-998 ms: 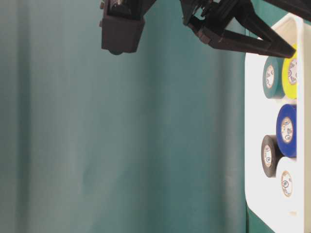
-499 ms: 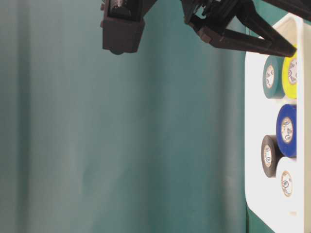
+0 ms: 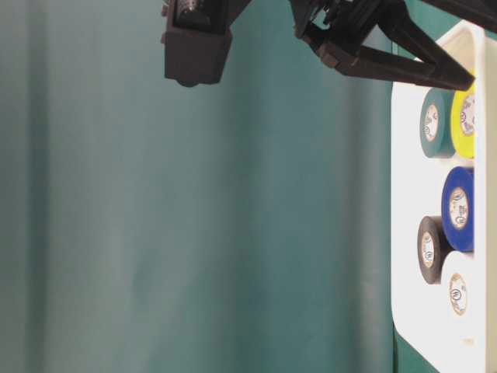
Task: Put the tape alternately from left to right into the white case.
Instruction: 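Lift the red roll and carry it into the tray's top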
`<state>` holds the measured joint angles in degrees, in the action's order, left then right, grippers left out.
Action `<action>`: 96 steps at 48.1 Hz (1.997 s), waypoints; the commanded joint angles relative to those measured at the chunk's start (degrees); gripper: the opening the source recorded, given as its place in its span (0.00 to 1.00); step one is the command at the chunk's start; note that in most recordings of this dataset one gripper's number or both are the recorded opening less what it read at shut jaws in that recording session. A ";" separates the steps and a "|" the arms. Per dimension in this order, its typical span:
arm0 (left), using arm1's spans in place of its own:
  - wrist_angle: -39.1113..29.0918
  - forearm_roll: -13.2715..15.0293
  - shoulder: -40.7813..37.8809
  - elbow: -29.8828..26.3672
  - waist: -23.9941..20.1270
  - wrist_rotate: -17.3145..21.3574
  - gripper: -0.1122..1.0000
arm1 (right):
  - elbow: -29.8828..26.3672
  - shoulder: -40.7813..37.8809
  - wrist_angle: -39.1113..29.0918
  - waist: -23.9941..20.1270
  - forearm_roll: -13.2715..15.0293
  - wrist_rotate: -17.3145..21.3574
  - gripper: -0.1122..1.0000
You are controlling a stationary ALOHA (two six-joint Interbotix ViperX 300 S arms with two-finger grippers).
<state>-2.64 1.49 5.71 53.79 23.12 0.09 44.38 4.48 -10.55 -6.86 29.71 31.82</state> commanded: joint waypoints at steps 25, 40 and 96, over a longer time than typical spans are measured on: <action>-2.72 -0.09 6.68 -3.87 -6.33 0.35 0.33 | -0.26 1.23 0.26 -0.09 -0.09 0.09 0.72; -0.88 -0.18 6.42 -5.27 -18.90 1.41 0.33 | -0.09 1.23 0.53 -0.09 0.00 0.09 0.72; 7.65 -0.18 -9.05 -20.57 -43.95 6.86 0.33 | 0.00 0.35 0.70 -0.09 0.00 0.09 0.72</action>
<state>3.60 1.41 -3.43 35.33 -19.95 6.86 44.74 4.31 -10.28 -6.86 29.71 31.82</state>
